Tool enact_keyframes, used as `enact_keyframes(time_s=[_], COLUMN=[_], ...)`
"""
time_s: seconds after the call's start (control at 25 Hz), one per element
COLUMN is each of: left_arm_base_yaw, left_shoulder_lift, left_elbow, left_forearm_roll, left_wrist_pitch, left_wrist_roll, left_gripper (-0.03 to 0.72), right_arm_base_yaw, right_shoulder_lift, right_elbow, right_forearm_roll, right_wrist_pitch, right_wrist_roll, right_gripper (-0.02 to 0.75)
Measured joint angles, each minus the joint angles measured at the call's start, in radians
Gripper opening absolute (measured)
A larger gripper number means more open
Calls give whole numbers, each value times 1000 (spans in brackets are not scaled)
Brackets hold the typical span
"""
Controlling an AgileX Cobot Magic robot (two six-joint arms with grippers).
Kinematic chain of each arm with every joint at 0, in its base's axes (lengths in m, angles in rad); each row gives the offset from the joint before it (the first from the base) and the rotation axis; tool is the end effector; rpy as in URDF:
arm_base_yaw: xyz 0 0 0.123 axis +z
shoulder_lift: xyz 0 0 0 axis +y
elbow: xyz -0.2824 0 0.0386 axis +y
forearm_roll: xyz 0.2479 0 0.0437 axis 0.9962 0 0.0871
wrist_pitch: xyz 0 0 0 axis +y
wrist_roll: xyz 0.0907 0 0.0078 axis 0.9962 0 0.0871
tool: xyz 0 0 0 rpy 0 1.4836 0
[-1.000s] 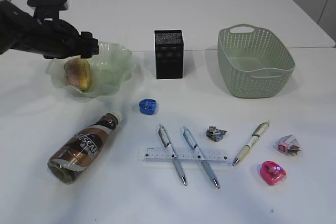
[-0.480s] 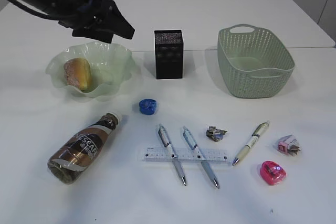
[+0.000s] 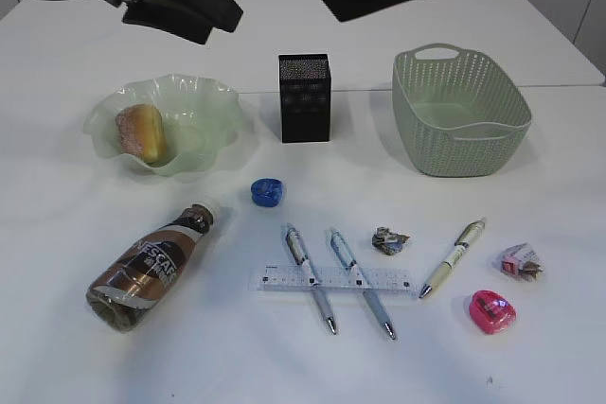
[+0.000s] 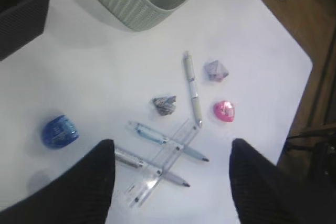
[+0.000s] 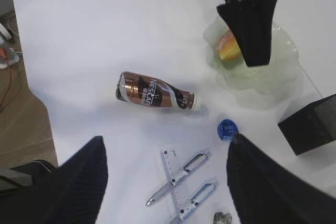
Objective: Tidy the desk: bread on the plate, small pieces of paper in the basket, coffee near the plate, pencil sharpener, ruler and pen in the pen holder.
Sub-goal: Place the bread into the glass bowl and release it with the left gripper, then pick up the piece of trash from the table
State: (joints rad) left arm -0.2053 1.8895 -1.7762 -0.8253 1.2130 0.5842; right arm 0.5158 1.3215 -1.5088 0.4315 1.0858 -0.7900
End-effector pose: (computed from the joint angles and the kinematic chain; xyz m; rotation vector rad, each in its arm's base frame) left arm 0.3853 -0.1443 0.3358 0.7646 2.3847 -0.9891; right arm 0.2128 0.1594 0.4363 -1.3568 1.8682 0.4107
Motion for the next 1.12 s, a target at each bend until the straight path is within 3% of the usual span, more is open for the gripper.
enact_keyframes(time_s=[0.16,0.6,0.8,1.12], left_arm_base_yaw=[0,0,0,0], left_shoulder_lift=[-93,-352,-442,-596], left_elbow=[0,0,0,164], left_forearm_roll=[153,487,521,515], left_wrist_pitch=[7,36,43,47], left_wrist_roll=[-70,-272,-300,-306], left_gripper=[477,470,461,457], right_arm_base_yaw=[0,0,-2,-20], right_shoulder_lift=[0,-22,-22,-22], right_elbow=[0,0,0,0], right_forearm_roll=[-50,-342,-574,-631], right_wrist_pitch=[16,65,138,170], right_wrist_roll=[38,327,624,824], right_gripper=[554,554,554,554])
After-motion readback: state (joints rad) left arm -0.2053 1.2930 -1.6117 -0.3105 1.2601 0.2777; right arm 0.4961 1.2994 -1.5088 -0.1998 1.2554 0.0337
